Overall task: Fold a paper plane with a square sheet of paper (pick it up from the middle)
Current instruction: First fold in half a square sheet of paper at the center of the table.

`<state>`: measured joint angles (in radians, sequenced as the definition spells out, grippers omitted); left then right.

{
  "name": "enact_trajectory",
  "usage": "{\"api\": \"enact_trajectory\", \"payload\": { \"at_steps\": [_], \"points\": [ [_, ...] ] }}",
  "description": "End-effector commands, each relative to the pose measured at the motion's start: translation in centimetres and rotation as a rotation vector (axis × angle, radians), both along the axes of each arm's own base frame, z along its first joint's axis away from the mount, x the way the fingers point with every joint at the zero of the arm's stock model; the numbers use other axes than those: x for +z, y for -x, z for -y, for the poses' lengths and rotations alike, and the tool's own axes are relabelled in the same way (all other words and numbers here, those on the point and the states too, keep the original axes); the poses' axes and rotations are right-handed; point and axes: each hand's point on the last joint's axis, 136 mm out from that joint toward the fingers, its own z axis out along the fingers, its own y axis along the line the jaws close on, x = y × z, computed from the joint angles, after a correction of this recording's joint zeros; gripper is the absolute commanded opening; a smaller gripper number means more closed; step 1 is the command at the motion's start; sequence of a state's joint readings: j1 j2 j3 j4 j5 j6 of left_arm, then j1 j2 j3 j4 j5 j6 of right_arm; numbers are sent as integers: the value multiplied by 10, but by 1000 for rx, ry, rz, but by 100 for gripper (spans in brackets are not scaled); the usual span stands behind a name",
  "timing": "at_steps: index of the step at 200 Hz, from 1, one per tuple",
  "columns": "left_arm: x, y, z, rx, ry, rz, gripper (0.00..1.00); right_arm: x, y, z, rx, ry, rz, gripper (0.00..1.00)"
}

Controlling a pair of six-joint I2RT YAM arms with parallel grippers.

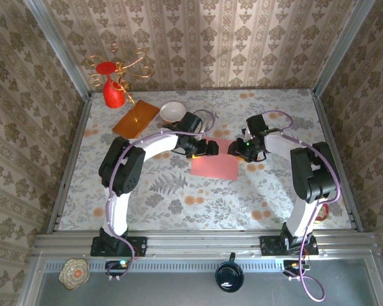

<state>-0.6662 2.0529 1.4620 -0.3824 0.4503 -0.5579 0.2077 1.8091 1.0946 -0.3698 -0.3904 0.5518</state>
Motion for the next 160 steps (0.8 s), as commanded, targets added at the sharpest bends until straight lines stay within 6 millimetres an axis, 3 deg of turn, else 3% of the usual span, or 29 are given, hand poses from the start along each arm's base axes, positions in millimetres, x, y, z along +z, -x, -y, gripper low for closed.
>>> {"api": "enact_trajectory", "payload": {
  "at_steps": [1, 85, 160],
  "points": [
    [-1, 0, 3, -1, -4, -30, 84, -10, 7, -9, -1, -50, -47, 45],
    [-27, 1, -9, 62, -68, -92, 86, -41, 11, -10, -16, -27, -132, 37],
    [-36, 5, -23, 104, -87, -121, 88, -47, 7, -38, 0, -96, -140, 35]
  ]
}}
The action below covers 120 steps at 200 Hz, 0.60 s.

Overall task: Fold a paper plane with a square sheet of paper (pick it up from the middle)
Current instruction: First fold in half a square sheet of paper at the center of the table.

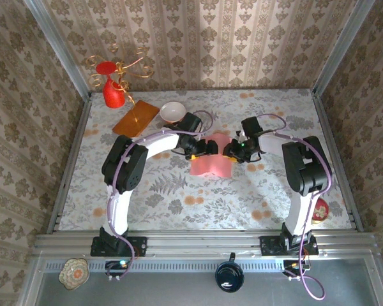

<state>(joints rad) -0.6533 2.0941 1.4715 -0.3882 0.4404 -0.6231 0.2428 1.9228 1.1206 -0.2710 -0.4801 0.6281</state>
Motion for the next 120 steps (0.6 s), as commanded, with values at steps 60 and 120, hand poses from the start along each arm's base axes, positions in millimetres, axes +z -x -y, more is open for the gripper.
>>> {"api": "enact_trajectory", "payload": {
  "at_steps": [60, 120],
  "points": [
    [-24, 11, -24, 40, -102, -64, 83, -25, 12, -28, 20, -51, -91, 35],
    [-5, -1, -37, 63, -57, -16, 51, 26, -5, -5, -89, -98, 128, 35]
  ]
}}
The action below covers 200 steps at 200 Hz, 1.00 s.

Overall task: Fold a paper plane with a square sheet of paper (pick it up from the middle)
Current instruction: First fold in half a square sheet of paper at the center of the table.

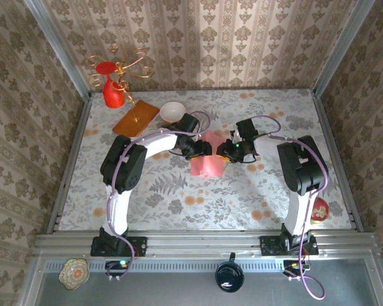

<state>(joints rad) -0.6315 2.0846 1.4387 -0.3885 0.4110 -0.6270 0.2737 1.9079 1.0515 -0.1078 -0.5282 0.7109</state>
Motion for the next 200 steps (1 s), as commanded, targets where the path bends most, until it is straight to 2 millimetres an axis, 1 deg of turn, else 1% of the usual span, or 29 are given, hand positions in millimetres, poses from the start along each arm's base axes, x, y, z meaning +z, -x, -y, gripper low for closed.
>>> {"api": "enact_trajectory", "payload": {
  "at_steps": [1, 7, 20, 40, 52, 68, 77, 95, 110, 130, 155, 173, 185, 187, 189, 200],
  "points": [
    [5, 3, -21, 25, -19, -8, 51, 22, -5, 17, -82, -10, 82, 35],
    [10, 1, -22, 27, -1, 1, 49, 29, -6, 21, -98, -19, 112, 37],
    [28, -4, -23, 26, 53, 29, 43, 44, -7, 26, -118, -55, 170, 40],
    [61, -10, -24, 31, 164, 66, 39, 59, -5, 25, -116, -124, 223, 47],
    [87, -13, -24, 37, 250, 94, 38, 69, -5, 19, -97, -179, 248, 52],
    [115, -15, -27, 46, 331, 124, 37, 84, -6, 8, -71, -260, 281, 59],
    [134, -12, -26, 29, 391, 128, 36, 94, -7, 2, -51, -305, 301, 62],
    [162, -8, -25, 7, 480, 138, 36, 113, -9, -9, -9, -364, 341, 69],
    [180, -3, -23, -12, 557, 122, 36, 127, -11, -19, 27, -388, 379, 75],
    [193, 3, -20, -36, 608, 116, 35, 143, -15, -28, 60, -430, 404, 80],
    [197, 5, -18, -42, 632, 107, 34, 159, -18, -37, 83, -488, 432, 83],
    [197, 6, -17, -43, 649, 93, 34, 167, -17, -42, 104, -531, 453, 82],
    [195, 7, -16, -43, 657, 76, 33, 169, -17, -44, 110, -544, 459, 82],
    [196, 0, -22, -25, 658, 81, 33, 169, -18, -44, 111, -545, 459, 81],
    [195, -2, -24, -20, 659, 81, 33, 169, -17, -44, 112, -547, 460, 81],
    [194, -2, -26, -18, 660, 76, 33, 170, -17, -45, 117, -551, 463, 78]
  ]
}}
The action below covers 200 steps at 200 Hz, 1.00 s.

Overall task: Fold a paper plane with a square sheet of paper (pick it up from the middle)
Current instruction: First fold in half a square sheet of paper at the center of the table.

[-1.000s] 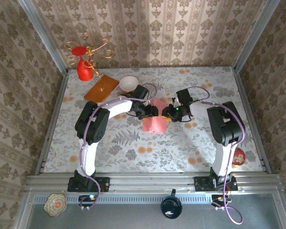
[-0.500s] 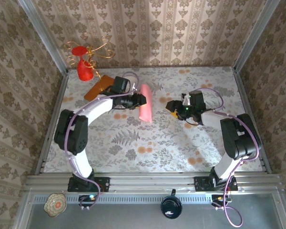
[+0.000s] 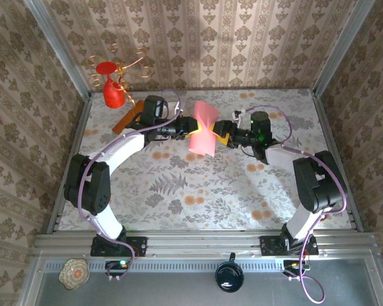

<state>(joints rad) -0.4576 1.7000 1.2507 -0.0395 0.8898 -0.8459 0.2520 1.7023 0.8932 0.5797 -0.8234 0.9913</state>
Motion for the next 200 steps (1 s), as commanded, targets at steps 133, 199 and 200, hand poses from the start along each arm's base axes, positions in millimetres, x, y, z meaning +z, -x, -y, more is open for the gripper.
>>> {"api": "enact_trajectory", "payload": {
  "at_steps": [133, 199, 200],
  "points": [
    [3, -1, -13, -6, 32, -40, 31, 11, 6, -24, 98, -78, 15, 71],
    [-1, -2, -16, 7, 26, -47, 30, 40, 4, -27, 147, -139, 73, 59],
    [-1, -2, -16, 8, 25, -47, 31, 40, 4, -26, 146, -139, 73, 59]
  ]
}}
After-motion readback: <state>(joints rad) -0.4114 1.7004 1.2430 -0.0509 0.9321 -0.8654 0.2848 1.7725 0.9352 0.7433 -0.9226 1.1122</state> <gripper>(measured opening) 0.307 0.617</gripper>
